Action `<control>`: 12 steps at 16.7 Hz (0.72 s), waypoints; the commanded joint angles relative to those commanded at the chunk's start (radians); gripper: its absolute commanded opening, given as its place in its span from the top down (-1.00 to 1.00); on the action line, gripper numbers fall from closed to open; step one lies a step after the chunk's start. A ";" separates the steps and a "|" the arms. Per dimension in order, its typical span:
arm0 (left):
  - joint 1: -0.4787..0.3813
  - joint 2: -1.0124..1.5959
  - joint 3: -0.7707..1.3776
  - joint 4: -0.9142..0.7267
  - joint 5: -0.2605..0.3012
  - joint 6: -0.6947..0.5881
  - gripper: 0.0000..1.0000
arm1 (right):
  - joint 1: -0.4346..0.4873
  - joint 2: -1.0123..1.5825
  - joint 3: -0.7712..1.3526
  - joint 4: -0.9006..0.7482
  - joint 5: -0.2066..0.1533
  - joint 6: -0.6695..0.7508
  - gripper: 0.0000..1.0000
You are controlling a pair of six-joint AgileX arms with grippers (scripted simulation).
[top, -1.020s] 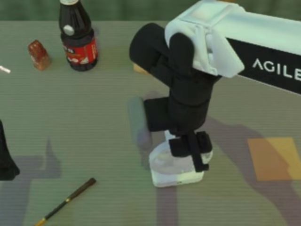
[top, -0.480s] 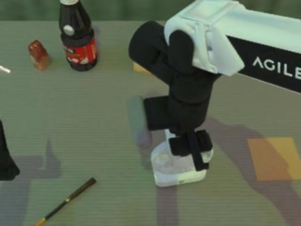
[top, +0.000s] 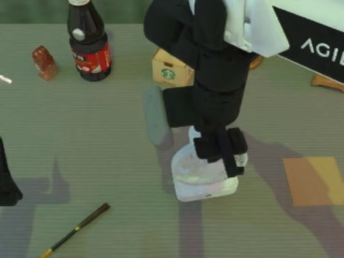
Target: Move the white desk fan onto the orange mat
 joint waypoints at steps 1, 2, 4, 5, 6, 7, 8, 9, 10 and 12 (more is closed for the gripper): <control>0.000 0.000 0.000 0.000 0.000 0.000 -1.00 | 0.000 0.000 0.000 0.000 0.000 0.000 1.00; 0.000 0.000 0.000 0.000 0.000 0.000 -1.00 | 0.000 0.000 0.000 0.000 0.000 0.000 1.00; 0.000 0.000 0.000 0.000 0.000 0.000 -1.00 | -0.007 -0.002 -0.005 0.003 0.000 -0.001 1.00; 0.000 0.000 0.000 0.000 0.000 0.000 -1.00 | -0.020 -0.011 -0.017 0.005 -0.001 -0.012 1.00; 0.000 0.000 0.000 0.000 0.000 0.000 -1.00 | -0.042 -0.027 -0.037 0.008 -0.003 -0.031 1.00; 0.000 0.000 0.000 0.000 0.000 0.000 -1.00 | -0.075 -0.049 -0.065 0.013 -0.005 -0.057 1.00; 0.000 0.000 0.000 0.000 0.000 0.000 -1.00 | -0.117 -0.076 -0.099 0.019 -0.008 -0.088 1.00; 0.000 0.000 0.000 0.000 0.000 0.000 -1.00 | -0.167 -0.107 -0.137 0.027 -0.011 -0.123 1.00; 0.000 0.000 0.000 0.000 0.000 0.000 -1.00 | -0.223 -0.141 -0.179 0.035 -0.015 -0.161 1.00; 0.000 0.000 0.000 0.000 0.000 0.000 -1.00 | -0.345 -0.213 -0.268 0.052 -0.022 -0.242 1.00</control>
